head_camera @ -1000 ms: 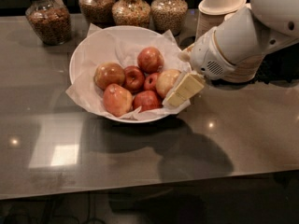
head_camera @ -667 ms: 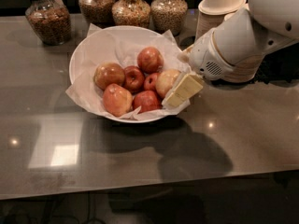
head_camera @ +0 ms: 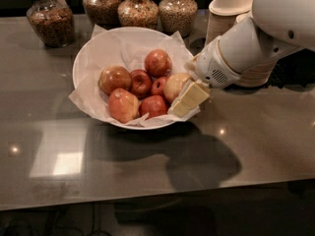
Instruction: Pick apple from white bowl
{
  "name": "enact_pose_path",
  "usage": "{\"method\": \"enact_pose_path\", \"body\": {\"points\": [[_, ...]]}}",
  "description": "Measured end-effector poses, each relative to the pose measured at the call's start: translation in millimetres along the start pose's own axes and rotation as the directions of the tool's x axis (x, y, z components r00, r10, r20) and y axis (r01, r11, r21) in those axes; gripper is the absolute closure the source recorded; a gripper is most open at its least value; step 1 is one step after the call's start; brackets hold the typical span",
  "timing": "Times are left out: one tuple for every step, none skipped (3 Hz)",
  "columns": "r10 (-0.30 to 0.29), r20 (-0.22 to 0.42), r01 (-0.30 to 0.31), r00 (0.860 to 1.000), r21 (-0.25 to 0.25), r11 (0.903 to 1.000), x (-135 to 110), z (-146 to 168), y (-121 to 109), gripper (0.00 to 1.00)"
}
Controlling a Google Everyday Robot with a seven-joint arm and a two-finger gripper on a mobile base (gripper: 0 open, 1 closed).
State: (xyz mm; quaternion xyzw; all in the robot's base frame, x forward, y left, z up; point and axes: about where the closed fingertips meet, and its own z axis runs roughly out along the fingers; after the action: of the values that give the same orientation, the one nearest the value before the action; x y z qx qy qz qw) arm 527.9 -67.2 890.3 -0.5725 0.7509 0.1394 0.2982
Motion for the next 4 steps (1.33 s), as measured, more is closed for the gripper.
{"method": "enact_pose_path", "body": {"points": [[0.016, -0.011, -0.017, 1.000, -0.022, 0.9996, 4.3, 10.9, 4.3, 0.17], [0.025, -0.013, -0.025, 1.000, -0.032, 0.9992, 6.2, 15.3, 7.0, 0.35], [0.025, -0.013, -0.025, 1.000, -0.032, 0.9992, 6.2, 15.3, 7.0, 0.59], [0.025, -0.013, -0.025, 1.000, -0.032, 0.9992, 6.1, 15.2, 7.1, 0.82]]}}
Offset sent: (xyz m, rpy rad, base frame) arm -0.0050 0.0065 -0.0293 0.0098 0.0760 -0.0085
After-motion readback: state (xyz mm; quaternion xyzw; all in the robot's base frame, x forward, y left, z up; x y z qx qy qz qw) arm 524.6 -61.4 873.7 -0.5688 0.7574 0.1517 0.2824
